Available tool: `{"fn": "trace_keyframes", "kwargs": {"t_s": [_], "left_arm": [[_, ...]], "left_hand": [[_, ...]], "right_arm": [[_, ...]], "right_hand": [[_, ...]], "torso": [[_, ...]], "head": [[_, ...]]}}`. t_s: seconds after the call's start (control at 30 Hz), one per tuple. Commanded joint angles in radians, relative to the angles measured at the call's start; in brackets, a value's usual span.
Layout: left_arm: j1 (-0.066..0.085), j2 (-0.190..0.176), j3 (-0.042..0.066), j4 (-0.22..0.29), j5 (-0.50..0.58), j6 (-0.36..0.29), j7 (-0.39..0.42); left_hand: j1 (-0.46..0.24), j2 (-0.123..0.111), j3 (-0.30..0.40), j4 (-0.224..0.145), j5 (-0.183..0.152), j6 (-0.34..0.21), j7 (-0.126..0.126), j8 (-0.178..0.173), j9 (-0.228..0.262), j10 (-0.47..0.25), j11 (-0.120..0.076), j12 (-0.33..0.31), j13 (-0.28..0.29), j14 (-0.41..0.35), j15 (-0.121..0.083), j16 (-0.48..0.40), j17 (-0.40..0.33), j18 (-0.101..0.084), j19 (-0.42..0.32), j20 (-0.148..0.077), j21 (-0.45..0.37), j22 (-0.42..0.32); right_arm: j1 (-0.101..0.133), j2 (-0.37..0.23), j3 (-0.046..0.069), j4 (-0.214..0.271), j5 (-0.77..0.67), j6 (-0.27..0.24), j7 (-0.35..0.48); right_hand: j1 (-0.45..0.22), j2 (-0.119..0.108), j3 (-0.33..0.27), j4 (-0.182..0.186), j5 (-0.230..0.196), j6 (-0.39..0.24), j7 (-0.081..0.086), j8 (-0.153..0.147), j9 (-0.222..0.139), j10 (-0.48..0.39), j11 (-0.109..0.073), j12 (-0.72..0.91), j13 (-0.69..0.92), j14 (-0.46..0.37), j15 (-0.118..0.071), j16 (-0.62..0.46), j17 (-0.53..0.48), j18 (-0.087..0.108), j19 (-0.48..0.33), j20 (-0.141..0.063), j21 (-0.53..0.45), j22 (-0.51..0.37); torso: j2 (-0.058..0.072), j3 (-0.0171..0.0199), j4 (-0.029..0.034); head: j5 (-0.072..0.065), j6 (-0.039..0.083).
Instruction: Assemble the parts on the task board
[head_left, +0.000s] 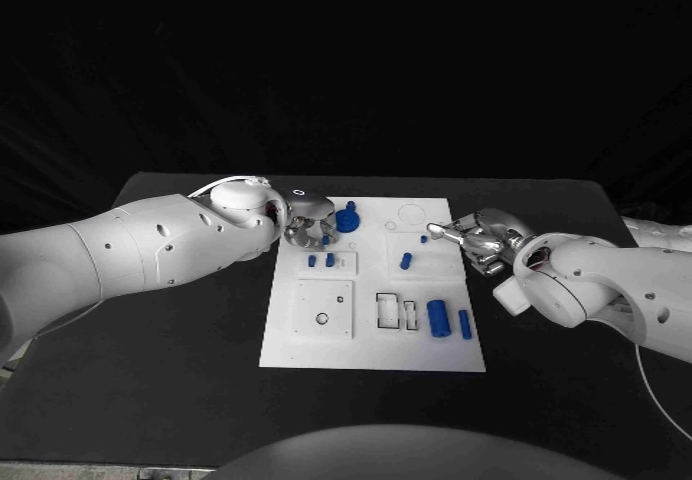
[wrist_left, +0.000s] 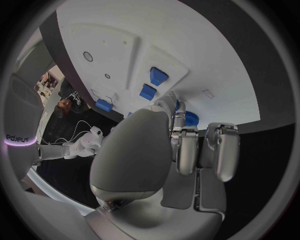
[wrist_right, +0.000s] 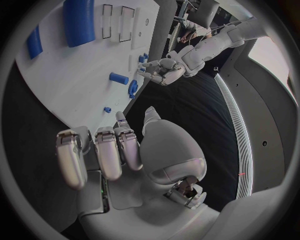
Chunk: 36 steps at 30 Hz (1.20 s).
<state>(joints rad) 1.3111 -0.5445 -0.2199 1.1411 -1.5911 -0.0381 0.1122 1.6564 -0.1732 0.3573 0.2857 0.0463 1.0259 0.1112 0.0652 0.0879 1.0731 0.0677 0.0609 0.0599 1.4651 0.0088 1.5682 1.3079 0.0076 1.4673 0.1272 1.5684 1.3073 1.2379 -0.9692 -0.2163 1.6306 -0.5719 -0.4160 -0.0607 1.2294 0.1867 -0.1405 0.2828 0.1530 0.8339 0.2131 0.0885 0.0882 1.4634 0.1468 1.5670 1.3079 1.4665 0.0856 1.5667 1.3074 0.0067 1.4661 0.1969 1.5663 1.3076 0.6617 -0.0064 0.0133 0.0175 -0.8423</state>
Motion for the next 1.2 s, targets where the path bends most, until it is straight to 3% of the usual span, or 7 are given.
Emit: {"fn": "trace_keyframes", "kwargs": {"t_s": [0.03,0.33,0.63,0.77,0.97,1.13,1.2], "left_arm": [[0.000,0.002,0.001,0.001,-0.009,0.035,-0.010],[0.000,-0.005,0.001,0.005,-0.011,-0.004,-0.009],[0.000,-0.027,0.002,0.023,-0.008,-0.183,0.011],[0.000,-0.039,0.003,0.030,0.001,-0.243,0.020],[0.001,-0.059,0.004,0.039,0.044,-0.308,0.038],[0.002,-0.083,0.005,0.050,0.128,-0.356,0.078],[0.002,-0.097,0.007,0.055,0.164,-0.365,0.102]], "left_hand": [[-0.001,-0.018,-0.012,-0.001,0.004,-0.015,-0.001,-0.003,-0.004,-0.018,0.000,-0.002,0.000,0.106,0.006,0.003,0.263,-0.008,0.103,-0.003,0.002,0.263],[-0.014,-0.031,-0.040,0.001,0.004,-0.038,0.009,-0.002,-0.011,-0.046,0.007,-0.001,0.001,0.106,0.009,0.003,0.263,-0.008,0.103,-0.002,0.002,0.263],[-0.033,-0.025,-0.118,0.002,0.004,-0.164,0.040,-0.005,-0.025,-0.142,0.035,0.001,0.002,0.096,0.030,-0.017,0.238,-0.008,0.103,0.010,0.002,0.263],[-0.034,-0.019,-0.142,0.003,0.004,-0.275,0.037,-0.010,-0.029,-0.145,0.041,0.004,0.003,0.095,0.034,-0.020,0.234,-0.008,0.103,0.014,0.002,0.263],[-0.036,-0.024,-0.170,0.007,0.005,-0.475,0.009,-0.020,-0.041,-0.158,0.051,0.003,0.003,0.090,0.041,-0.030,0.220,-0.008,0.103,0.020,0.002,0.263],[-0.055,-0.021,-0.177,0.009,0.004,-0.460,0.020,-0.015,-0.037,-0.144,0.057,0.009,0.005,0.089,0.043,-0.031,0.219,-0.008,0.103,0.023,0.002,0.263],[-0.104,-0.041,-0.206,0.010,0.005,-0.436,0.024,-0.011,-0.033,-0.136,0.059,0.010,0.005,0.088,0.046,-0.034,0.214,-0.008,0.103,0.025,0.002,0.263]], "right_arm": [[-0.001,-0.001,0.000,0.001,-0.002,0.017,0.001],[-0.001,-0.002,0.000,0.000,-0.003,0.017,0.001],[-0.001,-0.004,0.000,0.000,-0.003,0.021,-0.001],[-0.002,-0.004,0.000,-0.001,-0.004,0.024,-0.002],[-0.003,-0.005,0.000,-0.002,-0.005,0.025,-0.003],[-0.003,-0.005,0.000,-0.002,-0.005,0.019,-0.003],[-0.004,-0.005,0.000,-0.002,-0.005,0.015,0.000]], "right_hand": [[0.000,0.009,-0.006,0.002,0.006,-0.001,0.008,0.007,0.001,0.107,0.004,0.004,0.263,0.104,0.005,0.004,0.263,-0.007,0.105,0.003,0.004,0.263],[0.000,0.010,-0.006,0.002,0.006,-0.001,0.008,0.007,0.001,0.107,0.004,0.004,0.263,0.104,0.005,0.004,0.263,-0.007,0.105,0.003,0.004,0.263],[0.000,0.010,-0.006,0.002,0.006,0.000,0.008,0.007,0.001,0.107,0.003,0.004,0.263,0.104,0.005,0.004,0.263,-0.007,0.105,0.003,0.004,0.263],[0.000,0.010,-0.006,0.002,0.006,0.000,0.008,0.008,0.001,0.107,0.003,0.004,0.263,0.104,0.005,0.004,0.263,-0.007,0.105,0.003,0.004,0.263],[0.001,0.011,-0.006,0.001,0.006,0.003,0.007,0.009,0.002,0.107,0.003,0.004,0.263,0.104,0.005,0.004,0.263,-0.007,0.105,0.003,0.004,0.263],[0.001,0.011,-0.006,0.001,0.006,0.003,0.007,0.009,0.002,0.107,0.003,0.004,0.263,0.104,0.005,0.004,0.263,-0.007,0.105,0.003,0.004,0.263],[0.001,0.012,-0.006,0.001,0.006,0.004,0.007,0.010,0.002,0.107,0.003,0.004,0.263,0.104,0.005,0.004,0.263,-0.007,0.105,0.002,0.004,0.263]], "torso": [[0.001,-0.0004,0.0003],[0.001,-0.0005,0.0010],[0.001,-0.0012,0.0014],[0.000,-0.0013,0.0001],[0.000,-0.0010,0.0009],[0.000,-0.0009,0.0008],[0.000,-0.0007,0.0004]], "head": [[-0.003,0.001],[-0.002,0.002],[-0.002,0.002],[-0.001,0.002],[-0.001,0.004],[-0.003,0.005],[-0.005,0.004]]}}
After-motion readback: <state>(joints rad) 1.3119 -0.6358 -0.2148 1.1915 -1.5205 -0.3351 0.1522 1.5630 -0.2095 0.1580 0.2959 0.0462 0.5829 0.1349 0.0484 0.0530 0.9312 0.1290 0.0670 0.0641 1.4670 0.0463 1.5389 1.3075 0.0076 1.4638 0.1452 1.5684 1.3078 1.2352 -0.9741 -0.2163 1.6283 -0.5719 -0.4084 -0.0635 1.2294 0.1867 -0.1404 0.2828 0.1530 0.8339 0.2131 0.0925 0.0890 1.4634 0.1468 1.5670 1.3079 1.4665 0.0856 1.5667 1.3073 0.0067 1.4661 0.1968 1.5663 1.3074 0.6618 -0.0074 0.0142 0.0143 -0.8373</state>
